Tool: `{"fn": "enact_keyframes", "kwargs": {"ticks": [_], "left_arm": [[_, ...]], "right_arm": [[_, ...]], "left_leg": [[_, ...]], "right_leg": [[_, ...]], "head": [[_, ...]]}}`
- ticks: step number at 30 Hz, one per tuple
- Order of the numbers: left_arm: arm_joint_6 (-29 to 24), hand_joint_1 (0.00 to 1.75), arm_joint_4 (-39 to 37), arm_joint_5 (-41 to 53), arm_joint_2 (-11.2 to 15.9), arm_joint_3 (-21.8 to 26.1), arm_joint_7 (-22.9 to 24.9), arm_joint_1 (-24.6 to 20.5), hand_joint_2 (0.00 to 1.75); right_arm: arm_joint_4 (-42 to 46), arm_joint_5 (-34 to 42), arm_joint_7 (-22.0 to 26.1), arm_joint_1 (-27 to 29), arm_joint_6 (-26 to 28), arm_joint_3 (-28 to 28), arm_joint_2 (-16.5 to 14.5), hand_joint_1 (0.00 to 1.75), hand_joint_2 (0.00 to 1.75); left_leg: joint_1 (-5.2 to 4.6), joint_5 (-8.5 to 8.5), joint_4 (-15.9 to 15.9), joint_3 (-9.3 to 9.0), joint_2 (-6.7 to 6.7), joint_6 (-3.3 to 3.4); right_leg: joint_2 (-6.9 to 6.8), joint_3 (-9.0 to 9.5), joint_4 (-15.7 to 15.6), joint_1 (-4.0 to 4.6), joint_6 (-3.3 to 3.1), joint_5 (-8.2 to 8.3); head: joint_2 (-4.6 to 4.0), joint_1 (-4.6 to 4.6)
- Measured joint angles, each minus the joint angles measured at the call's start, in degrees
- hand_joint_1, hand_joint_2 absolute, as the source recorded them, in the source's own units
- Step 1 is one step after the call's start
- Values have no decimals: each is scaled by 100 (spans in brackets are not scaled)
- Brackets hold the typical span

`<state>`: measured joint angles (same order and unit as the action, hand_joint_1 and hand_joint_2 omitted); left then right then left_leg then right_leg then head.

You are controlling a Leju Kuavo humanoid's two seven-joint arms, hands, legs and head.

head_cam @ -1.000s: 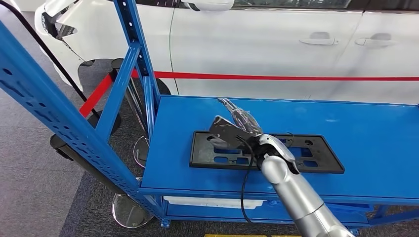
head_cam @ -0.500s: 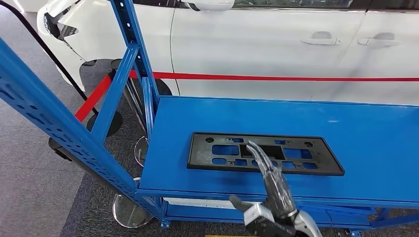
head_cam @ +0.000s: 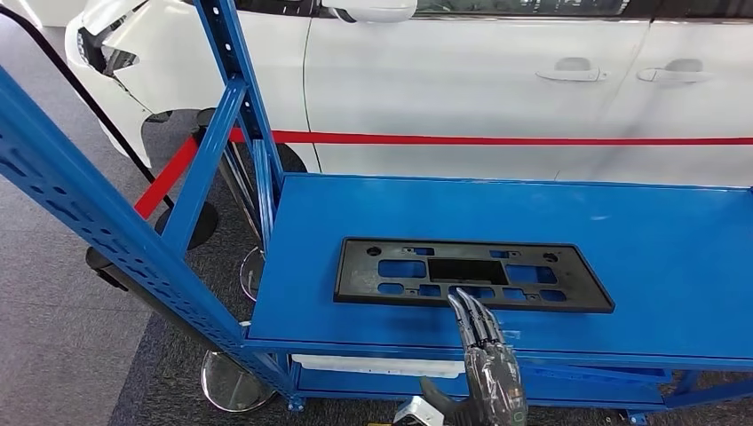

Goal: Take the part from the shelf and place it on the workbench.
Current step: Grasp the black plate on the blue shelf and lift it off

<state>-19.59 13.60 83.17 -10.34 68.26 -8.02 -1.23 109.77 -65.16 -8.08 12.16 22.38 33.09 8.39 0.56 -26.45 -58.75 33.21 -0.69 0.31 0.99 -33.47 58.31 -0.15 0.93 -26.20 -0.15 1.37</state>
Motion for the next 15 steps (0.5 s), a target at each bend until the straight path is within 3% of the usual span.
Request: {"fn": "enact_keyframes", "kwargs": {"ticks": [3,11,15], "left_arm": [[11,0,0,99,0,-6,26,-20,0],[10,0,0,158,2,-9,28,-25,0],[25,0,0,282,16,-39,9,-50,0]], "right_arm": [[-429,-551,-241,-211,129,43,-213,0,175],[-918,-790,-344,-408,221,61,-442,0,175],[-1409,-1611,-550,-706,533,-32,-631,0,175]], "left_leg": [[0,1,0,-7,0,-1],[0,1,0,-7,0,-2],[0,0,0,-9,7,-2]], "right_leg": [[0,3,3,0,0,0],[-1,4,9,-1,-2,-2],[7,1,10,0,-6,-3]], "head": [[0,1],[0,-1],[0,1]]}}
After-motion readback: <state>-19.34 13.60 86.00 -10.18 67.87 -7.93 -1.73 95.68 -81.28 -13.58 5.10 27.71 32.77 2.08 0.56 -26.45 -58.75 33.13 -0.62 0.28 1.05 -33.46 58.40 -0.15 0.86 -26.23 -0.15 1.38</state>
